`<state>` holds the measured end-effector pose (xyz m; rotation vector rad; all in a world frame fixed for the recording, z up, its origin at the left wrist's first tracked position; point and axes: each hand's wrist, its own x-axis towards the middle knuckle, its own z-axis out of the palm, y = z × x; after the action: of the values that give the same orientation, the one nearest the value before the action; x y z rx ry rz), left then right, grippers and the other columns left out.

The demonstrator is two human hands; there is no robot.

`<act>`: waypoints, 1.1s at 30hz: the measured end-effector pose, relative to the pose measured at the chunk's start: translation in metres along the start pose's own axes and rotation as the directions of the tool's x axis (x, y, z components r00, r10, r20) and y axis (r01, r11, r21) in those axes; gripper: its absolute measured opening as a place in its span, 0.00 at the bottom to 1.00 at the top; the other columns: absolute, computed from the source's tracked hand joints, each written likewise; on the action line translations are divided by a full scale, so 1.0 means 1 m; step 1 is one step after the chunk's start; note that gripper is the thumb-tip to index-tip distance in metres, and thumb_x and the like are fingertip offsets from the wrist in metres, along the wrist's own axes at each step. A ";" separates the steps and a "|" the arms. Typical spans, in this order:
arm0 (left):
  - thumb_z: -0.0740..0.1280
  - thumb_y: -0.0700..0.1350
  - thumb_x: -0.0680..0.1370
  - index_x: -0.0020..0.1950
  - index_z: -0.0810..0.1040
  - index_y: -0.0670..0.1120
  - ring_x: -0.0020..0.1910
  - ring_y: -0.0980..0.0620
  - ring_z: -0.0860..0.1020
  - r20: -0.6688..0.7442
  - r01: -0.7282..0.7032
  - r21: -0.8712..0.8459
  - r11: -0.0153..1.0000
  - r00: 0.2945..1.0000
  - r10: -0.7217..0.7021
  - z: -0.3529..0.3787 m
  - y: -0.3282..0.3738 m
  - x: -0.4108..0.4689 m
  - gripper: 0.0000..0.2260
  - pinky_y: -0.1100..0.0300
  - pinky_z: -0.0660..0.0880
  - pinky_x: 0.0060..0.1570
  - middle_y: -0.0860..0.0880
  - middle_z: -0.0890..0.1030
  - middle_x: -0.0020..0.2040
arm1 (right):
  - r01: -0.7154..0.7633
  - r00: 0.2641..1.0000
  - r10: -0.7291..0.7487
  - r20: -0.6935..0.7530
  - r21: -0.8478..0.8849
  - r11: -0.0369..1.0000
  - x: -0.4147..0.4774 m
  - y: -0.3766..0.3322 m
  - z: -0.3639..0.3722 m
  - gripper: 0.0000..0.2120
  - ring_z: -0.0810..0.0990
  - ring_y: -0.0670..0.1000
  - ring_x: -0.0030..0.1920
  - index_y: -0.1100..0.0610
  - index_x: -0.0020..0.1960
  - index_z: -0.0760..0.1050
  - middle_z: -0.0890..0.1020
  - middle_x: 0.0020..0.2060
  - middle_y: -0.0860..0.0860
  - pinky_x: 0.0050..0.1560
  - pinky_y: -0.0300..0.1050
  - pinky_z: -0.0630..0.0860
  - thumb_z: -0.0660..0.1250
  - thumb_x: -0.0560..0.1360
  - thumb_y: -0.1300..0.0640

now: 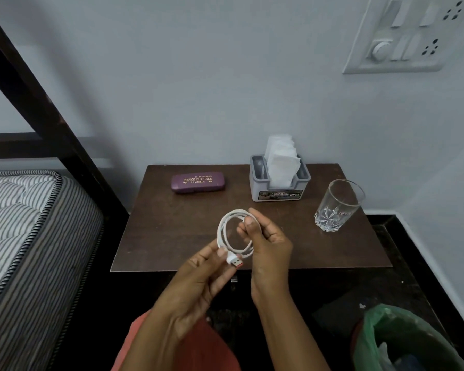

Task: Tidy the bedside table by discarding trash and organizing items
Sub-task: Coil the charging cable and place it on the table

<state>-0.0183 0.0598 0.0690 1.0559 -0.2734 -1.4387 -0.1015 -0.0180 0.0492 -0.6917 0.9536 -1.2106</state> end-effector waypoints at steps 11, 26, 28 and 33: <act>0.67 0.37 0.70 0.49 0.78 0.42 0.44 0.53 0.82 -0.186 -0.142 -0.040 0.989 0.974 0.132 -0.007 -0.020 0.019 0.08 0.65 0.79 0.48 0.45 0.82 0.46 | -0.123 0.988 0.127 0.089 -0.056 0.991 -0.004 0.012 0.006 0.11 0.83 0.45 0.46 0.54 0.56 0.79 0.84 0.49 0.55 0.50 0.43 0.80 0.63 0.77 0.61; 0.66 0.44 0.73 0.61 0.77 0.44 0.51 0.57 0.82 -0.224 -0.295 0.051 0.954 0.927 0.299 -0.023 -0.019 0.026 0.16 0.68 0.79 0.46 0.47 0.84 0.54 | -0.139 0.938 0.199 0.282 -0.222 0.965 0.006 0.032 -0.006 0.15 0.81 0.53 0.56 0.57 0.57 0.78 0.84 0.52 0.54 0.62 0.51 0.74 0.70 0.72 0.64; 0.63 0.44 0.76 0.60 0.78 0.44 0.47 0.58 0.83 -0.267 -0.289 0.105 0.952 0.914 0.307 -0.029 -0.015 0.027 0.13 0.67 0.79 0.44 0.49 0.85 0.49 | -0.124 0.922 0.225 0.316 -0.309 0.943 0.012 0.032 -0.012 0.15 0.81 0.51 0.56 0.56 0.58 0.78 0.84 0.52 0.52 0.63 0.50 0.74 0.70 0.72 0.62; 0.64 0.38 0.77 0.54 0.80 0.41 0.40 0.56 0.84 -0.292 -0.164 0.197 0.967 0.931 0.218 -0.040 -0.017 0.035 0.08 0.67 0.80 0.40 0.48 0.85 0.42 | -0.142 0.948 0.223 0.228 -0.326 0.935 0.022 0.035 -0.017 0.18 0.81 0.46 0.46 0.56 0.59 0.77 0.82 0.47 0.52 0.46 0.35 0.76 0.72 0.70 0.63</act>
<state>0.0059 0.0491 0.0192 1.3397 -0.2650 -1.0678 -0.0992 -0.0302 0.0063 -0.9604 0.9680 -0.7881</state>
